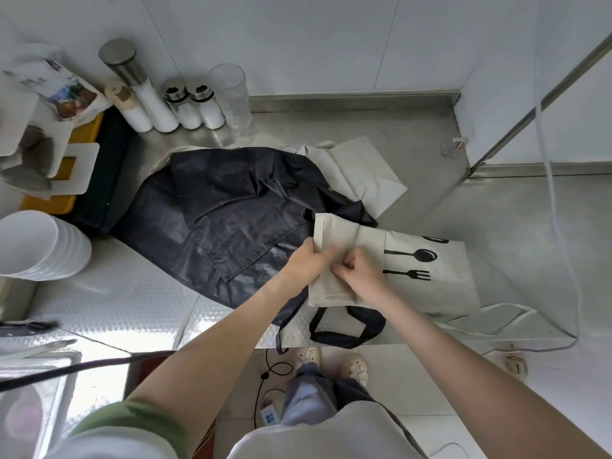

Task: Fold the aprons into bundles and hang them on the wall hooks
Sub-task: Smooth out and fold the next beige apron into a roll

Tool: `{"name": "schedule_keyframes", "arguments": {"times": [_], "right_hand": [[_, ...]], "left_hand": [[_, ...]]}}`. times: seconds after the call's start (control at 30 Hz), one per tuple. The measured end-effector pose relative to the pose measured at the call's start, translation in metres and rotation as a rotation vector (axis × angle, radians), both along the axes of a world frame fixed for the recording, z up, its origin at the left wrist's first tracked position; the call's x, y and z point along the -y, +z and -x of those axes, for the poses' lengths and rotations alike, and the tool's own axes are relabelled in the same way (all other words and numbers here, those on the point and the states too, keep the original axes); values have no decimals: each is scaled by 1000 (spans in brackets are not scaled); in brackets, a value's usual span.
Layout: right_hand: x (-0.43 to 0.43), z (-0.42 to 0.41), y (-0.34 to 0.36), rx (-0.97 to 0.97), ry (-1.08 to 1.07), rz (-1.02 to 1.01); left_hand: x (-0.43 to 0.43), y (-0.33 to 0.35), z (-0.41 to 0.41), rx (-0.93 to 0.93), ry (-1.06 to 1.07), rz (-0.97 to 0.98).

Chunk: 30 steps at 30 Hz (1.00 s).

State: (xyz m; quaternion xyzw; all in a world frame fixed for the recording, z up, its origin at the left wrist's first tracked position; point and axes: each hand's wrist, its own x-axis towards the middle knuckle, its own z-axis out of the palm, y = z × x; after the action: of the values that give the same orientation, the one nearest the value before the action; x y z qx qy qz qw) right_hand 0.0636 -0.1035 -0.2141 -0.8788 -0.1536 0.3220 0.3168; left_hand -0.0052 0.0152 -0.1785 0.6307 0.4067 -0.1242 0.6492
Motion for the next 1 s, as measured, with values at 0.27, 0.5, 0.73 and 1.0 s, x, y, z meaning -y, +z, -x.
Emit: {"name": "schedule_keyframes", "arguments": {"times": [0.27,0.5,0.73,1.0], "right_hand": [[11,-8,26,-699,-374,-428],[32,-19,29,-926,-511,-582],[71,-27,12,-556,-616,-368],[77,-28,12,-147,-445,59]], "left_hand": [[28,11,-16,-41,-96,202],[50,3,-36,-24,-165,253],[51,-20,-49,-129,-40,-90],[63,-30,-55,-137,54,-206]]}}
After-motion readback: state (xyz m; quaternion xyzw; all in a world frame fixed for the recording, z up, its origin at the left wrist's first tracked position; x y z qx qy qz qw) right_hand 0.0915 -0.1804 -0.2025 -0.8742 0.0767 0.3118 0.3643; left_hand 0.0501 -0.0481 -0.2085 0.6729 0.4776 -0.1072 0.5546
